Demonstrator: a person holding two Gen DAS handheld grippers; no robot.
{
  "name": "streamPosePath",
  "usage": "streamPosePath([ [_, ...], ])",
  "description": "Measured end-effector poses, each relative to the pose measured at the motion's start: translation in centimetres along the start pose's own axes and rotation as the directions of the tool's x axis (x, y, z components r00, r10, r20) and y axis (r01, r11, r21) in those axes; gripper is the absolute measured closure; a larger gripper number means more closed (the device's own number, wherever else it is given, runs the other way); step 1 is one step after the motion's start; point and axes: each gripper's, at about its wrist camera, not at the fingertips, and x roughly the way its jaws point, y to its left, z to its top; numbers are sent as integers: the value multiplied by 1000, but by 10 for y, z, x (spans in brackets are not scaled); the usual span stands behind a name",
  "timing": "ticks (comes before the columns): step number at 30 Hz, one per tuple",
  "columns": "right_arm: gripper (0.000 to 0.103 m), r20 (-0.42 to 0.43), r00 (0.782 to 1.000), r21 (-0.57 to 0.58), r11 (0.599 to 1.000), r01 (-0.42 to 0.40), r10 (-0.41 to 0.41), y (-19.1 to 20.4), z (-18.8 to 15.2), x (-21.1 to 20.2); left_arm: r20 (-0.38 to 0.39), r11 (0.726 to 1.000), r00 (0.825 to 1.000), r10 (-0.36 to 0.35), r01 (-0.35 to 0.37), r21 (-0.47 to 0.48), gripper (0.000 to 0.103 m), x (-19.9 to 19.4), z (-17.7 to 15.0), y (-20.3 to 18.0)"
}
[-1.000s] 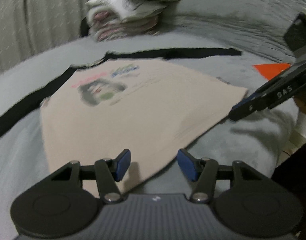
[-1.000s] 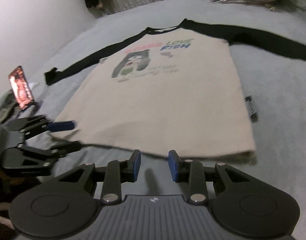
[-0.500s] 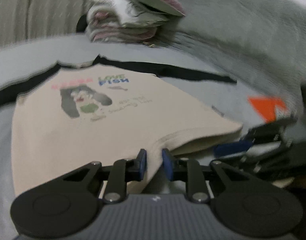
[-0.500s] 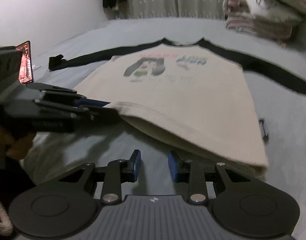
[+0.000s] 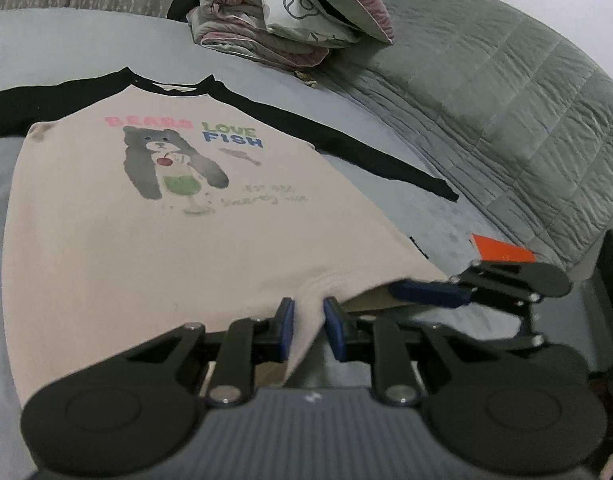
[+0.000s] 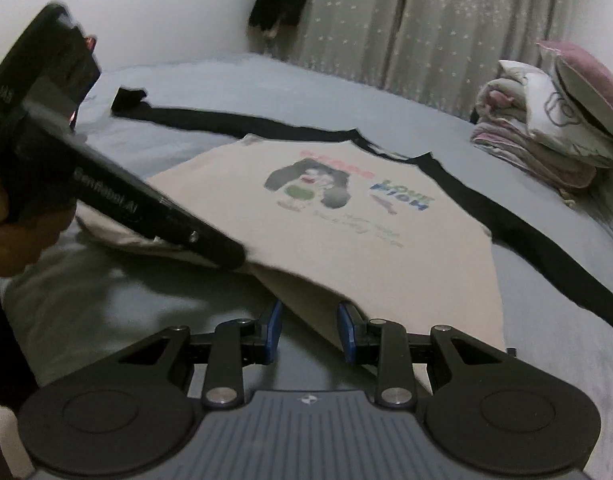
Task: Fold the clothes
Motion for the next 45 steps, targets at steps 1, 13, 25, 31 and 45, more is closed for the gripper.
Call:
streamPosePath([
  [1,72,-11,1000,-18,1000,8,-9,3,0,4,0,1000,1000,-3,3,-1,86,0,0,0],
  [13,100,-42,995,-236,969,77,-90,16,-13,6,53,999,998,-43,43,7,73,-16,5,2],
  [25,89,-43,996,74,993,87,-84,-43,-34,-25,-62,993,997,44,-36,115,72,-16,-8,3],
  [31,66,-44,987,327,931,163,-158,-89,-42,-40,-5,994,997,77,-77,79,67,-40,-11,16],
  [45,92,-25,999,827,562,6,26,-157,-76,-29,-52,979,987,154,-145,145,67,-40,-26,19],
])
